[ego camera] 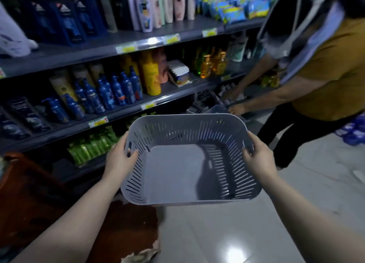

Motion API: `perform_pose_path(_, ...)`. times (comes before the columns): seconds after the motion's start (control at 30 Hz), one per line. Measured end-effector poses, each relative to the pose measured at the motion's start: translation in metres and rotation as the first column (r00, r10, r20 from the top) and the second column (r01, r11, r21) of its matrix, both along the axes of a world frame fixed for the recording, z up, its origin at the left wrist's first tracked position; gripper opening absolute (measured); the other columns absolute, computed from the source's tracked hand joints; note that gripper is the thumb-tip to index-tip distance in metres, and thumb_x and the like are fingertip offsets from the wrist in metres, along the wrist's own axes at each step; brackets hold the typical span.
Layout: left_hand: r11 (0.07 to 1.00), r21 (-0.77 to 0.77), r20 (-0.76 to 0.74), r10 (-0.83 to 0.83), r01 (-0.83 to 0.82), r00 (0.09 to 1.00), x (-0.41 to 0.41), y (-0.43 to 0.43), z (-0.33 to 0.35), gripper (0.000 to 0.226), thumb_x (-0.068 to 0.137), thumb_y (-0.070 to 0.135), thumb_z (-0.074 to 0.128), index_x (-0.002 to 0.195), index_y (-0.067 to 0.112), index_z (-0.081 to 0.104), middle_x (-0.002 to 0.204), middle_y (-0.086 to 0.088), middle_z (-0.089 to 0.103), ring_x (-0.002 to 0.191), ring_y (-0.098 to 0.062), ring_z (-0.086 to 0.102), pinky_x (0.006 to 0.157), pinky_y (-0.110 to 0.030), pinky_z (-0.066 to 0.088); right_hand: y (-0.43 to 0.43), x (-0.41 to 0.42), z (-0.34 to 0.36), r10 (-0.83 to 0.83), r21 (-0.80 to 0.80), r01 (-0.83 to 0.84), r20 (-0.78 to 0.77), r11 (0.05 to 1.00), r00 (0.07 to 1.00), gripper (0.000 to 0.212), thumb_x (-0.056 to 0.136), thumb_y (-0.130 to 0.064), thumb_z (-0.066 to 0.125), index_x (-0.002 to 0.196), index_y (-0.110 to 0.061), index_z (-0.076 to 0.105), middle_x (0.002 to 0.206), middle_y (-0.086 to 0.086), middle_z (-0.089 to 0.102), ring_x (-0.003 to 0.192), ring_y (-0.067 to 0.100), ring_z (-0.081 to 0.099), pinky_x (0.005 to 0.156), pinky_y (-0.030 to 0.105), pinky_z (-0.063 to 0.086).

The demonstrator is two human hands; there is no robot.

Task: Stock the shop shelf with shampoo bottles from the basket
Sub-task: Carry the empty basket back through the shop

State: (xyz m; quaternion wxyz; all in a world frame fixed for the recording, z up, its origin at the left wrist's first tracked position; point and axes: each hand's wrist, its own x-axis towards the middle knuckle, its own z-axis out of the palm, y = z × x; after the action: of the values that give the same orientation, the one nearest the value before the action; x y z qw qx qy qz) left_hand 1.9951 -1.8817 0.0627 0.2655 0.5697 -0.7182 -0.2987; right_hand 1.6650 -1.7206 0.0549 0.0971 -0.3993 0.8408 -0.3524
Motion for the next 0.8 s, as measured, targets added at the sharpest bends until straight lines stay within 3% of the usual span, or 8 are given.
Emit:
perform_pose_path(0.07, 0.998, 0.010, -0.008, -0.064, 0.064, 0.998, -0.036, 0.009, 0.002, 0.062, 0.093, 0.021, 0.060, 0.146, 0.038, 0.033, 0.121, 0.006, 0.059, 0.103, -0.018, 0.061, 0.083, -0.042, 0.054, 0.026, -0.026, 0.003, -0.058, -0.020, 0.058, -0.002, 0.998, 0.998, 0.057, 0.091, -0.016, 0.055, 0.138, -0.044, 0.041, 0.110, 0.007, 0.065, 0.086, 0.025, 0.061, 0.072, 0.039, 0.051)
perform_pose_path(0.17, 0.989, 0.010, -0.019, -0.146, 0.146, 0.989, -0.097, 0.024, 0.004, 0.060, 0.093, 0.020, 0.060, 0.146, 0.036, 0.035, 0.127, 0.002, 0.060, 0.111, -0.021, 0.060, 0.083, -0.036, 0.050, 0.071, -0.066, 0.003, -0.125, -0.063, 0.126, 0.020, 0.990, 0.992, 0.057, 0.089, -0.011, 0.056, 0.138, -0.039, 0.045, 0.110, 0.006, 0.066, 0.088, 0.025, 0.061, 0.075, 0.039, 0.051)
perform_pose_path(0.3, 0.968, 0.019, 0.006, -0.252, 0.251, 0.968, -0.179, 0.052, 0.003, 0.061, 0.093, 0.022, 0.061, 0.147, 0.033, 0.035, 0.128, 0.000, 0.060, 0.106, -0.019, 0.061, 0.083, -0.035, 0.049, 0.133, -0.123, -0.001, -0.240, -0.030, 0.241, 0.046, 0.970, 0.970, 0.056, 0.091, -0.016, 0.055, 0.140, -0.040, 0.042, 0.111, 0.004, 0.064, 0.082, 0.019, 0.056, 0.071, 0.031, 0.043)
perform_pose_path(0.47, 0.923, -0.004, 0.036, -0.384, 0.384, 0.923, -0.281, 0.096, 0.003, 0.061, 0.089, 0.016, 0.061, 0.144, 0.030, 0.040, 0.125, -0.004, 0.063, 0.105, -0.023, 0.061, 0.081, -0.031, 0.045, 0.215, -0.181, 0.004, -0.365, -0.015, 0.365, 0.020, 0.931, 0.931, 0.057, 0.089, -0.012, 0.053, 0.138, -0.040, 0.044, 0.090, 0.015, 0.068, 0.074, 0.028, 0.061, 0.065, 0.039, 0.047)
perform_pose_path(0.6, 0.872, -0.019, 0.036, -0.489, 0.490, 0.872, -0.355, 0.132, 0.004, 0.059, 0.090, 0.013, 0.061, 0.144, 0.025, 0.042, 0.131, -0.006, 0.060, 0.116, -0.025, 0.058, 0.084, -0.027, 0.040, 0.274, -0.219, 0.005, -0.486, -0.004, 0.486, -0.004, 0.874, 0.874, 0.057, 0.088, -0.011, 0.053, 0.139, -0.037, 0.045, 0.074, 0.013, 0.065, 0.063, 0.022, 0.057, 0.058, 0.037, 0.040)
perform_pose_path(0.8, 0.753, -0.055, 0.088, -0.650, 0.656, 0.755, -0.453, 0.172, 0.004, 0.059, 0.091, 0.013, 0.062, 0.145, 0.021, 0.040, 0.133, -0.008, 0.058, 0.117, -0.028, 0.056, 0.084, -0.029, 0.040, 0.344, -0.263, -0.004, -0.640, -0.051, 0.639, 0.008, 0.767, 0.768, 0.053, 0.086, -0.011, 0.060, 0.136, -0.028, 0.052, 0.085, 0.004, 0.062, 0.070, 0.024, 0.056, 0.067, 0.029, 0.037)
